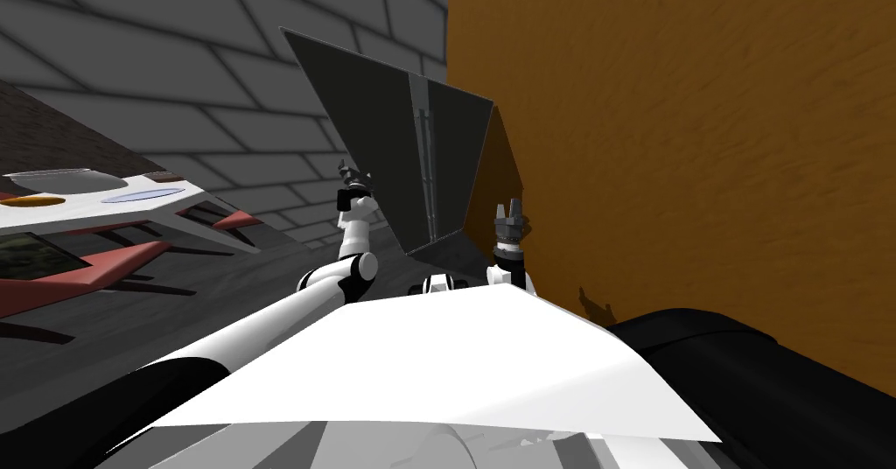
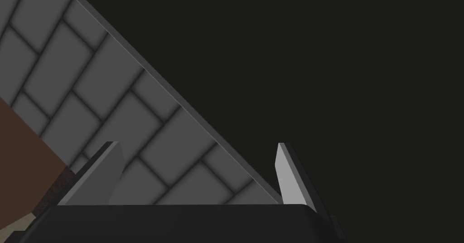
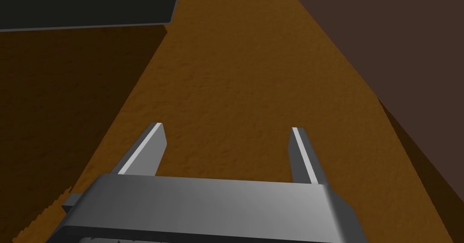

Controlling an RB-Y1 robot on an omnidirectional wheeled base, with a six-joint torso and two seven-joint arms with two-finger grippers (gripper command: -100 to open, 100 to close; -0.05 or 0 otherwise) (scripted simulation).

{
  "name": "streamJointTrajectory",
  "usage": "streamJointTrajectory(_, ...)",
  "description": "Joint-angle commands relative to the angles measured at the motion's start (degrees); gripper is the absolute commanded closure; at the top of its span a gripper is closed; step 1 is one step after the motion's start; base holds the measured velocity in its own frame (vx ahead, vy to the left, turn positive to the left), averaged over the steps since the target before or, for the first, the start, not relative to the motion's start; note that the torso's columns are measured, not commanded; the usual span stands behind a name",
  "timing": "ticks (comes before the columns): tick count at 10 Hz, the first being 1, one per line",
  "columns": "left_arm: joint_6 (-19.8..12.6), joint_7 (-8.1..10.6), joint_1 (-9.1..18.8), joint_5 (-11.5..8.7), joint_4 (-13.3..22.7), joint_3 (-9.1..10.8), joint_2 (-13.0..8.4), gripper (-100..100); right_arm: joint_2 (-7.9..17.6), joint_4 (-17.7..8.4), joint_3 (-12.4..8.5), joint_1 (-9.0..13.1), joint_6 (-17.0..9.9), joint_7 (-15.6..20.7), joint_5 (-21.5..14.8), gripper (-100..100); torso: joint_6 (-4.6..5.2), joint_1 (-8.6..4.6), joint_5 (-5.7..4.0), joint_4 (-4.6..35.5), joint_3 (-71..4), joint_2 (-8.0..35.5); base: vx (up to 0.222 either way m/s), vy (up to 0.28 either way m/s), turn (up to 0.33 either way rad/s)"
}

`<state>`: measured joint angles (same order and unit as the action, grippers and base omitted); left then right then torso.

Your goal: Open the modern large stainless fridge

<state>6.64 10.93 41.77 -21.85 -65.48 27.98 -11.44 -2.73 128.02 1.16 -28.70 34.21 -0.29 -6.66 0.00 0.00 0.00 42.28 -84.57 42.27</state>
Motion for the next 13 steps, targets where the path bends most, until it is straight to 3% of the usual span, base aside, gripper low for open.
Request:
streamJointTrajectory(1, -0.84, 0.26, 3.66, -0.67, 4.18, 0.47, -0.23, -100, 0.0, 0.0, 0.0, 0.0, 0.0, 0.0, 0.0, 0, 0.0, -0.02, -0.01, 0.0, -0.01, -0.01, 0.022, -0.028, 0.018)
streamJointTrajectory(2, -1.87, 0.29, 5.92, -1.14, 6.14, 0.95, -0.05, -100, 0.0, 0.0, 0.0, 0.0, 0.0, 0.0, 0.0, 0, 0.01, 0.02, 0.01, 0.0, 0.0, 0.0, 0.023, -0.036, 0.026)
streamJointTrajectory(5, -2.89, 0.32, 8.92, -1.57, 9.44, 1.37, 0.2, -100, 0.0, 0.0, 0.0, 0.0, 0.0, 0.0, 0.0, 0, 0.0, -0.01, 0.0, 0.01, 0.01, 0.02, 0.018, -0.034, 0.021)
streamJointTrajectory(6, -3.88, 0.33, 11.35, -1.97, 11.92, 1.75, 0.55, -100, 0.0, 0.0, 0.0, 0.0, 0.0, 0.0, 0.0, 0, 0.0, 0.01, 0.0, 0.01, 0.01, 0.02, 0.022, -0.036, 0.03)
streamJointTrajectory(8, -3.88, 0.33, 11.38, -1.97, 11.92, 1.75, 0.55, -100, 0.0, 0.0, 0.0, 0.0, 0.0, 0.0, 0.0, 0, 0.0, 0.01, 0.0, 0.0, 0.01, 0.01, 0.012, -0.023, 0.006)
streamJointTrajectory(9, -4.83, 0.34, 13.71, -2.33, 14.0, 2.07, 1.01, -100, 0.0, 0.0, 0.0, 0.0, 0.0, 0.0, 0.0, 0, -0.01, 0.08, 0.02, 0.01, 0.03, 0.05, 0.009, -0.026, 0.022)
streamJointTrajectory(10, -4.83, 0.34, 13.71, -2.33, 14.27, 2.07, 1.01, -100, 0.0, 0.0, 0.0, 0.0, 0.0, 0.0, 0.0, 0, 0.0, 0.01, 0.0, 0.01, 0.02, 0.03, 0.01, -0.025, 0.019)
streamJointTrajectory(13, -6.57, 0.33, 17.9, -2.95, 18.52, 2.59, 2.3, -100, 0.0, 0.0, 0.0, 0.0, 0.0, 0.0, 0.0, 0, -0.01, -0.01, 0.0, 0.0, 0.0, 0.0, 0.014, -0.03, 0.023)
